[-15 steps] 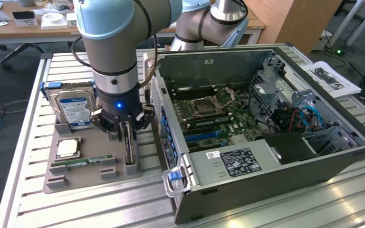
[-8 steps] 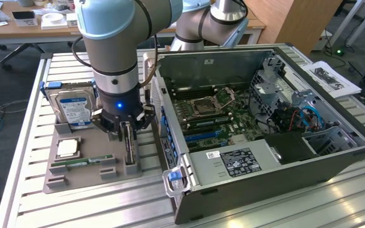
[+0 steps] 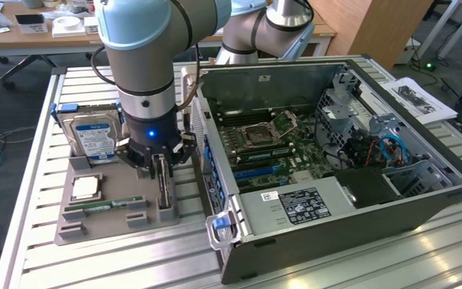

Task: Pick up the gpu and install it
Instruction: 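Pick up the gpu and move the gpu toward the slot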

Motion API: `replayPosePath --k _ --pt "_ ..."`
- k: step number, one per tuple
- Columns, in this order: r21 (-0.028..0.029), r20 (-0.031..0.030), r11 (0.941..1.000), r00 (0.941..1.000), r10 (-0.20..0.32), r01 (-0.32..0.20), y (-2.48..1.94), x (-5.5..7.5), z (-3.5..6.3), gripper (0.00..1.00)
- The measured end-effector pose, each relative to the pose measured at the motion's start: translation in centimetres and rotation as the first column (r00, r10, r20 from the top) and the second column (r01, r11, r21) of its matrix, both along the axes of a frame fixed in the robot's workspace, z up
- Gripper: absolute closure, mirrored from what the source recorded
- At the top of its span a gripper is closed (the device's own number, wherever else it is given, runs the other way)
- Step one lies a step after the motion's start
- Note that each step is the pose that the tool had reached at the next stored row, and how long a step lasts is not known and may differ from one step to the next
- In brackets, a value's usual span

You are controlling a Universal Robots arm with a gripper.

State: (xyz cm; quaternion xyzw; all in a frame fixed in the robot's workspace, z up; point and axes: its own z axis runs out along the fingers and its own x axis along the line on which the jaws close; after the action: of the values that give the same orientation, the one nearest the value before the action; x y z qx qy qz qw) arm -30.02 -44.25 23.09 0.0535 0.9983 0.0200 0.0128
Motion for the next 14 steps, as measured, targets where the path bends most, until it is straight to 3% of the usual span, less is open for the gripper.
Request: replayPosePath --k 3,5,14 --pt "0.0000 0.0000 1.0000 1.0000 0.000 0.000 0.00 0.00 0.00 0.61" --pt "0.0000 0.0000 1.0000 1.0000 0.000 0.000 0.00 0.00 0.00 0.73" --pt "0.0000 0.0000 1.0000 1.0000 0.000 0.000 0.00 0.00 0.00 0.73"
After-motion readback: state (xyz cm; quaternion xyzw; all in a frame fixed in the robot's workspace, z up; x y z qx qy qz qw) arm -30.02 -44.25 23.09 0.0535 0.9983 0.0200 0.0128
